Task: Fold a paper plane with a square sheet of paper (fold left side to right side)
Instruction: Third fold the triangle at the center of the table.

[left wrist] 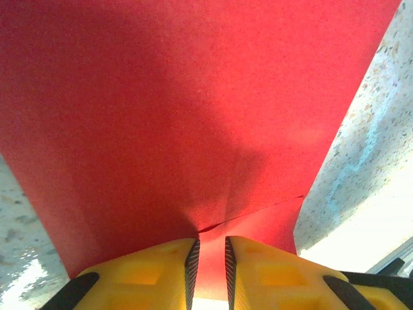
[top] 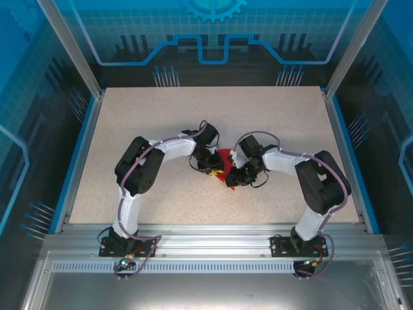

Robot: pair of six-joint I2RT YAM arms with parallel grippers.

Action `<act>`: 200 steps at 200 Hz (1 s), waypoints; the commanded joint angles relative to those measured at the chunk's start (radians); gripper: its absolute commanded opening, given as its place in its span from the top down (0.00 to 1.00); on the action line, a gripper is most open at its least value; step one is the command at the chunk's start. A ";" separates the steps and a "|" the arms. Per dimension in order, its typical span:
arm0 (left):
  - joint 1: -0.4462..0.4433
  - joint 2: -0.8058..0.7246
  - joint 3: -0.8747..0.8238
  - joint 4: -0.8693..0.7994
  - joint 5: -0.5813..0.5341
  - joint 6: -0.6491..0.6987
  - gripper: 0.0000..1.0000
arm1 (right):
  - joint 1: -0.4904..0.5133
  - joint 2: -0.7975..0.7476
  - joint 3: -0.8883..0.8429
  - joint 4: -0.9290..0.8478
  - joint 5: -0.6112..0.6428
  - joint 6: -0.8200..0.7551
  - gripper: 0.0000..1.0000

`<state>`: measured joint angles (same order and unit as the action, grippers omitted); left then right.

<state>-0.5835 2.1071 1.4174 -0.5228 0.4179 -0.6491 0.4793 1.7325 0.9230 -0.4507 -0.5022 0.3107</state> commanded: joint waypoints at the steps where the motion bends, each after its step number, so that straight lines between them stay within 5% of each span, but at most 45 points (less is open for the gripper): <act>1: -0.010 0.060 -0.003 -0.034 -0.079 0.005 0.76 | 0.010 0.013 0.002 -0.039 0.026 -0.002 0.75; 120: -0.009 0.062 0.011 -0.044 -0.085 0.011 0.76 | 0.008 0.056 -0.008 -0.083 0.087 0.018 0.75; 200: 0.001 -0.028 0.053 -0.065 -0.092 0.043 0.70 | 0.007 0.084 -0.038 -0.143 0.193 0.043 0.98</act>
<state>-0.5877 2.1124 1.4509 -0.5594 0.3965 -0.6384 0.4786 1.7679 0.9241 -0.4824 -0.4141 0.3401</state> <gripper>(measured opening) 0.280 0.042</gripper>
